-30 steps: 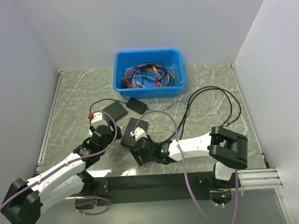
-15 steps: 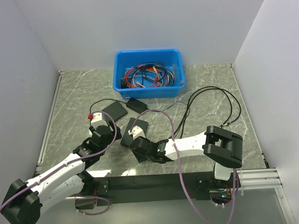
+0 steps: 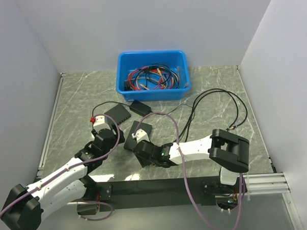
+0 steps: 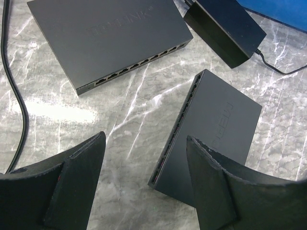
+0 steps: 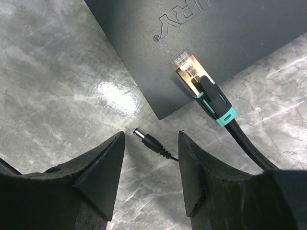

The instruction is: Insert the plug into the switch port

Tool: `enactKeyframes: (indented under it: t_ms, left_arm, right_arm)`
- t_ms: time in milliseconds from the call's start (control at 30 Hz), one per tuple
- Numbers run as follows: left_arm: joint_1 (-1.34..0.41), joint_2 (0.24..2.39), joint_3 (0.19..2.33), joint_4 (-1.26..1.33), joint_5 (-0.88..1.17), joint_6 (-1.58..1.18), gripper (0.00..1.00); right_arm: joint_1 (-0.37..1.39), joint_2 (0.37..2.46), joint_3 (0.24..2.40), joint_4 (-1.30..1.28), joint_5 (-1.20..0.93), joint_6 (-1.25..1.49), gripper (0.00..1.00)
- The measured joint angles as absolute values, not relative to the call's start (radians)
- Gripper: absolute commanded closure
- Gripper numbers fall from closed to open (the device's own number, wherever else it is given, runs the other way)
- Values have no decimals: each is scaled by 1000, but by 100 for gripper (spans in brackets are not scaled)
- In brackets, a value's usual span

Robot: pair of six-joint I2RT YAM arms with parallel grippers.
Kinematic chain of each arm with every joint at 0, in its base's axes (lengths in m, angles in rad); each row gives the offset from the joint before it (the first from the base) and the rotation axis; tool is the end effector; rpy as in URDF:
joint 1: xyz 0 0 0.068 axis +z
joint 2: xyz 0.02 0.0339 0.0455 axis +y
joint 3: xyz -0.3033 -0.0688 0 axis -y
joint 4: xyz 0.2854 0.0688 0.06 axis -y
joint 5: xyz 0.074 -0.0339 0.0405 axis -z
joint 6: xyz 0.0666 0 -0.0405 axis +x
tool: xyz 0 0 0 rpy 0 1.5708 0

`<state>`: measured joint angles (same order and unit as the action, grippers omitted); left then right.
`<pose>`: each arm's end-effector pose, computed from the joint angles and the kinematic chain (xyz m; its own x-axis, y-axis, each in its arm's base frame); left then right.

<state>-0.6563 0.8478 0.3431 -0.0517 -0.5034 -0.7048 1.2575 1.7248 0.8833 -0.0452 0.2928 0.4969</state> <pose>0.1864 -0.1030 0.1855 -0.4548 -0.3661 -0.8119 -0.1112 0.9278 -0.3561 0.1380 0.3637 0.1336 -0.6174 -0.4247 -0.6622 -0.6374 0.7634 0.1046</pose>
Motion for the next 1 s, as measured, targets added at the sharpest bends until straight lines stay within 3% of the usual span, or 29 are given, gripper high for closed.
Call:
enactKeyframes:
  t_ms: [267,633,867,1000]
  left_arm:
    - [-656,848,343,-52,-503,-705,26]
    - [-656,848,343,-52,-505,-704,26]
    - [-656,848,343,-52,-508,-704,26]
    - [-656,848,343,-52,-513,-705,26]
  right_arm:
    - [1258,1717,880,-55,281,507,42]
    - [1259,1744,931,-146,302,500,58]
    - [1261,1775,971,-175,329,498,77]
    - [1261,1788,988,-179,329,500,99]
